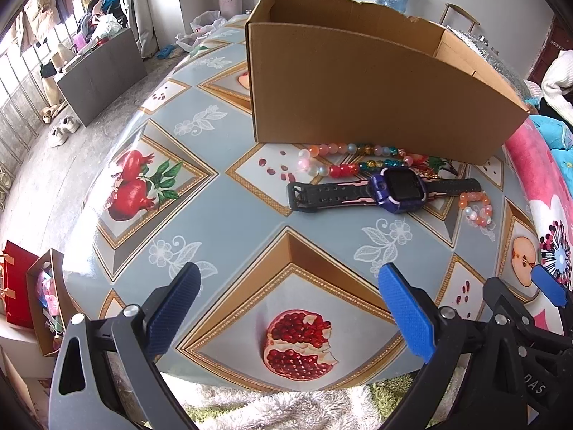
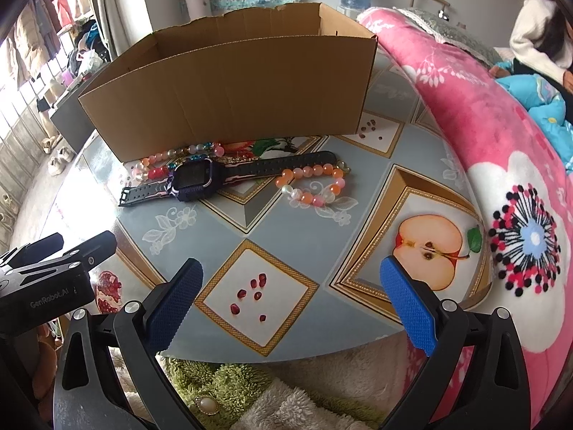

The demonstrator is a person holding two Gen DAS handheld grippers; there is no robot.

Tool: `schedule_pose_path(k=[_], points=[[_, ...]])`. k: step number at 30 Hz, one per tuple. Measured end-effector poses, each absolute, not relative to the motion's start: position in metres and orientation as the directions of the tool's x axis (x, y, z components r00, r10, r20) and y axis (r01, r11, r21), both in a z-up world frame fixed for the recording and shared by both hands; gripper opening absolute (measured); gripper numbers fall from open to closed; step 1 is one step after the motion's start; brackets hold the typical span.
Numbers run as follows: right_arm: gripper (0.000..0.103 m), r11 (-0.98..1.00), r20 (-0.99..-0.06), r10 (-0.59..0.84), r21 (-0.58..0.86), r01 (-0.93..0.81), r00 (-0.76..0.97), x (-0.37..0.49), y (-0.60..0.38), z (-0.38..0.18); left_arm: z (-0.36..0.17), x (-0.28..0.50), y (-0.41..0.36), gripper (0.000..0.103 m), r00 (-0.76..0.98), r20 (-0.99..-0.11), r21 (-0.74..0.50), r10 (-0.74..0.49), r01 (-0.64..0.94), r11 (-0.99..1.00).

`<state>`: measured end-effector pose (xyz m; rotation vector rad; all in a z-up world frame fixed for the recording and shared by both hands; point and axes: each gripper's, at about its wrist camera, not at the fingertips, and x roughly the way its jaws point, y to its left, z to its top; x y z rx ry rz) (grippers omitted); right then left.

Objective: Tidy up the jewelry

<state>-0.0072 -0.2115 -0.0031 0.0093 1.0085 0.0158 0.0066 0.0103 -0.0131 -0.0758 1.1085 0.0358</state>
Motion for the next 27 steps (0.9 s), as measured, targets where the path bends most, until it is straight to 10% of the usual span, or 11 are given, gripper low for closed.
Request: schedule_pose_path(k=[27], points=[[0.095, 0.999, -0.891, 0.000, -0.019, -0.038, 0.453, 0.011, -0.192, -0.043, -0.047, 0.037, 0.021, 0.099, 0.353, -0.935, 0.014, 0.025, -0.033, 0.999]])
